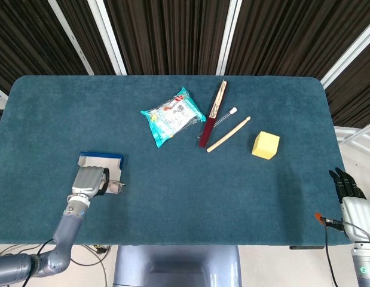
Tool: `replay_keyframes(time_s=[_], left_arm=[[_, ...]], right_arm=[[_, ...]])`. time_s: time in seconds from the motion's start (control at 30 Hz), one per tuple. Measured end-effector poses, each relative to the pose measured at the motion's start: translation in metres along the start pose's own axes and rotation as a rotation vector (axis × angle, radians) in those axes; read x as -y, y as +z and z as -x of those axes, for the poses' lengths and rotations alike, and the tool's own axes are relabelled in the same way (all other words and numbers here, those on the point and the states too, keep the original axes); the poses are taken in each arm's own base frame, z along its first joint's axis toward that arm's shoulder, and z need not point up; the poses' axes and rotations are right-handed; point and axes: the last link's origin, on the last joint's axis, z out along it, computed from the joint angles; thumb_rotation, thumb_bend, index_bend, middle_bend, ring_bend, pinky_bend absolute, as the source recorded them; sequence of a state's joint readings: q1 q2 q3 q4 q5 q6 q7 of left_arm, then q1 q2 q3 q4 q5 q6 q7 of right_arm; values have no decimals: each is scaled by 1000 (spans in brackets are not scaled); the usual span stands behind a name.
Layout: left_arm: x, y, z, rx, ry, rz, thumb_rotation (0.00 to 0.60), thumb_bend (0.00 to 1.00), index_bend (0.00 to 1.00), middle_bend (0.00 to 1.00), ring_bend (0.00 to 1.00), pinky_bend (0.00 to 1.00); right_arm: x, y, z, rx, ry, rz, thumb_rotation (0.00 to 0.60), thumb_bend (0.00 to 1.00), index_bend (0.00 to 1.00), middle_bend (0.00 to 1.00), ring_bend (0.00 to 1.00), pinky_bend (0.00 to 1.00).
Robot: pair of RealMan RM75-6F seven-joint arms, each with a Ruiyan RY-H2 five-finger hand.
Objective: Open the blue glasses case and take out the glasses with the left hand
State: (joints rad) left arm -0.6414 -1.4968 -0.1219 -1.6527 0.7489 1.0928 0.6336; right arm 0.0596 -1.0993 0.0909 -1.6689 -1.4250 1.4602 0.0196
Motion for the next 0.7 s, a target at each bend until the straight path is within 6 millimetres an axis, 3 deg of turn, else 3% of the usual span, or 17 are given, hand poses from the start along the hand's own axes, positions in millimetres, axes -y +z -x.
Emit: replay_keyframes(time_s=[0.43,0.7], left_arm=[[-72,22,-3,4,-31,93,600,440,572,1000,984,982],[-111,33,4,-1,-61,130,600,270,379,1000,964,982]], right_arm=[[-2,2,-1,2,10,8,600,220,0,0,0,216],[-2,2,-1,2,8,9,600,220,0,0,0,215]])
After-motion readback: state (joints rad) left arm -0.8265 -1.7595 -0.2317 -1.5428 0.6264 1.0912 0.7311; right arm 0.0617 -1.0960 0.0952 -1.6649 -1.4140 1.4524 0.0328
